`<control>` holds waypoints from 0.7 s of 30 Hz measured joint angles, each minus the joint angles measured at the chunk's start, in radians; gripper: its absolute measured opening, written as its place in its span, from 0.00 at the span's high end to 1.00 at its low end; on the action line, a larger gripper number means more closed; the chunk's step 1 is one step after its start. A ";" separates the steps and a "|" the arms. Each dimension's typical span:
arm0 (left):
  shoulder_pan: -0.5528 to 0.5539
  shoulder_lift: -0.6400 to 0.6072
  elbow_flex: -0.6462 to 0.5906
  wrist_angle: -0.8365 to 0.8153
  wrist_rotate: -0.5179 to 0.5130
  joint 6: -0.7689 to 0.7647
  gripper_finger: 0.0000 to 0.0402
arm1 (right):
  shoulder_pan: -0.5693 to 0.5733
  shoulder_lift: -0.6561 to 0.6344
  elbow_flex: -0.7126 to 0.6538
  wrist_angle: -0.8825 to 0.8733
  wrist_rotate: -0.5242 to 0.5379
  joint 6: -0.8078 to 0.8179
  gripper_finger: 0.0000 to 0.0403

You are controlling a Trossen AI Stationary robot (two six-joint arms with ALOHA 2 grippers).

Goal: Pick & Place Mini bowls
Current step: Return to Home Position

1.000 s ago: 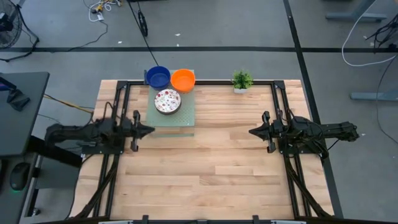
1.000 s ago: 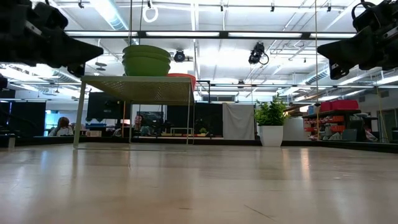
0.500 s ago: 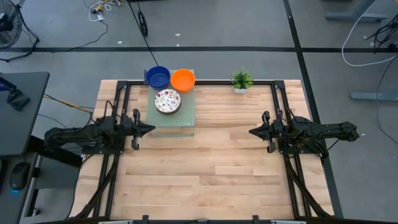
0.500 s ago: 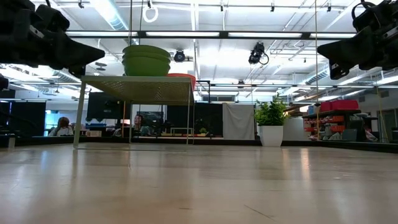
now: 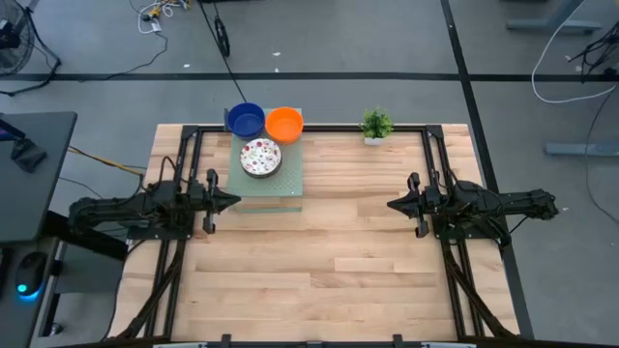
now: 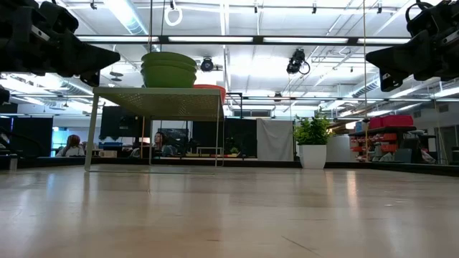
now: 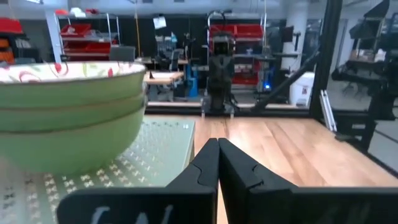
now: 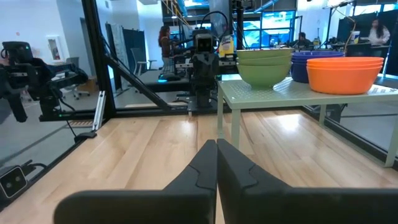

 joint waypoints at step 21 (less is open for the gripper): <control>0.000 0.002 0.000 0.009 0.000 0.000 0.98 | 0.002 0.000 0.000 0.000 0.000 0.000 0.98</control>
